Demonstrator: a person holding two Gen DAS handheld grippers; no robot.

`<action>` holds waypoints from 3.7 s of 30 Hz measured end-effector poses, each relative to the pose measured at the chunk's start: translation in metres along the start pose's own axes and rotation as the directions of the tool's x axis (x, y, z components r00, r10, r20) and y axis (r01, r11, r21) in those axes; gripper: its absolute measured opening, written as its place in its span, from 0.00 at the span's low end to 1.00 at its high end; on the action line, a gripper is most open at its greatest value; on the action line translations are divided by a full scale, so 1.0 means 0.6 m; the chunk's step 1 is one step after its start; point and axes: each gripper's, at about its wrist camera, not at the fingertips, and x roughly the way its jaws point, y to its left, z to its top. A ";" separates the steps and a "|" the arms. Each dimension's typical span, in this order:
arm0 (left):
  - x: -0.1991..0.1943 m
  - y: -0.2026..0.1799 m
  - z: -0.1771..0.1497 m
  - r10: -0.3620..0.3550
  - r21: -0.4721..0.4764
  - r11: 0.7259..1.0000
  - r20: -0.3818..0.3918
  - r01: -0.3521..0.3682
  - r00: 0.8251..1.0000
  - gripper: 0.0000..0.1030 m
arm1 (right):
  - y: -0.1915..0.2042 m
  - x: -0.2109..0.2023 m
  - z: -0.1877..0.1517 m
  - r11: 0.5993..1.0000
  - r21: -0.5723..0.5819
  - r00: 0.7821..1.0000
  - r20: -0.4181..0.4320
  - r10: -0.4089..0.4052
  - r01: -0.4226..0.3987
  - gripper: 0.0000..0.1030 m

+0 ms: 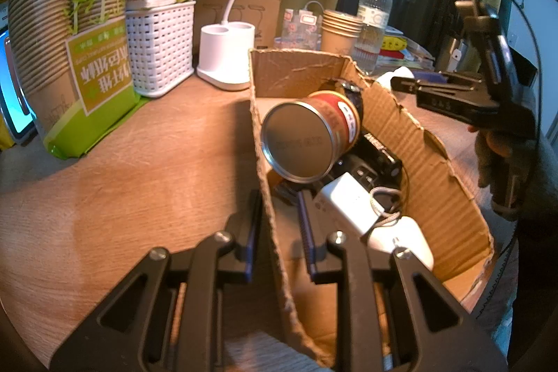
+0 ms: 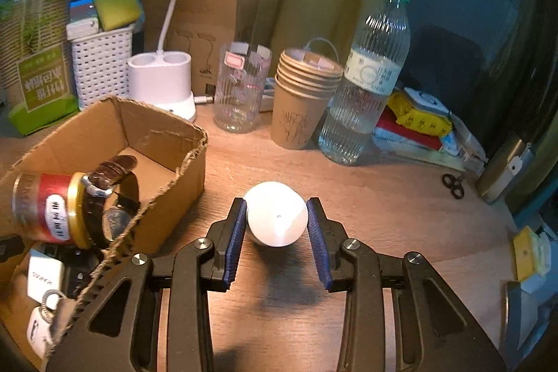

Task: Organize rigid objects
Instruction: 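Lift the pill bottle with the right gripper and carry it over the box, then open the right gripper to drop the pill bottle into the box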

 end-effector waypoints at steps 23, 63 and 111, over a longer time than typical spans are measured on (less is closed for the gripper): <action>0.000 0.000 0.000 0.000 0.000 1.000 0.000 0.000 1.000 0.22 | 0.055 -0.163 0.022 0.998 -0.068 0.985 0.169 0.028 -0.017 0.36; 0.001 0.002 0.001 0.000 0.001 1.000 0.000 0.000 1.000 0.22 | 0.188 -0.150 -0.021 0.976 -0.172 0.981 0.116 0.156 -0.134 0.36; 0.003 0.002 0.002 -0.005 0.000 1.000 -0.001 0.005 1.000 0.22 | 0.132 -0.135 -0.077 0.946 0.122 0.954 0.058 0.294 -0.299 0.66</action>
